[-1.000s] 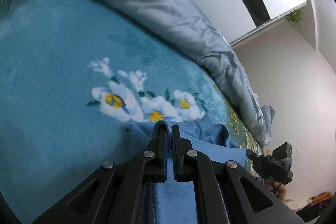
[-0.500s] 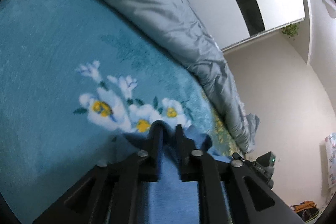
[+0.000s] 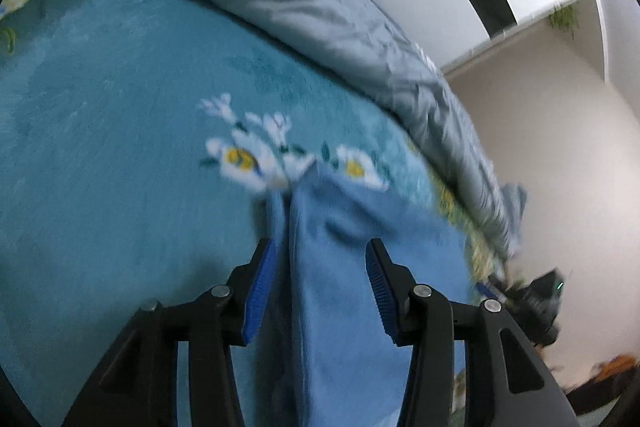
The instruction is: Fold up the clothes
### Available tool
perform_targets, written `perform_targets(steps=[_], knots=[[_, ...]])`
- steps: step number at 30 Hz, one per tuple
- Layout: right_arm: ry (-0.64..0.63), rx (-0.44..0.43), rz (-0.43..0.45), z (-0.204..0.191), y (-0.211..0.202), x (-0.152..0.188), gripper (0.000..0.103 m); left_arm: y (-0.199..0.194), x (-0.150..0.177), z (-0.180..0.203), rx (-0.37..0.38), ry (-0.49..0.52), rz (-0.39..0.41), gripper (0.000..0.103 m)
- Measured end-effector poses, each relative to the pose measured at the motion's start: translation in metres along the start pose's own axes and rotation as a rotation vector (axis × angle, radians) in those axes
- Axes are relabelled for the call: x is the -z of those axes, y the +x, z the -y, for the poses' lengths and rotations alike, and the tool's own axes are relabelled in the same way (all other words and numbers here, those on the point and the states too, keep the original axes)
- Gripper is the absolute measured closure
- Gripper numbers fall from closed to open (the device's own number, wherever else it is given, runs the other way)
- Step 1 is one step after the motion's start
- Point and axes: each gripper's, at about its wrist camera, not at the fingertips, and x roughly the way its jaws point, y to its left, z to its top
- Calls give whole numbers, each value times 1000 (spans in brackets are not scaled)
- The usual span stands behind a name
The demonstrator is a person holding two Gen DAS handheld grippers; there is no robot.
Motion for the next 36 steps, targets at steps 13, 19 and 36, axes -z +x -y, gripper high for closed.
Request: perform_targets(steps=[13, 19, 36], knots=[[-10, -20, -131, 8, 4, 71, 58, 16, 19, 0, -119, 47, 22, 99], [-24, -38, -135, 6, -1, 81, 58, 4, 28, -6, -65, 0, 5, 95], [93, -170, -111, 21, -2, 99, 56, -37, 104, -27, 78, -219, -73, 45]])
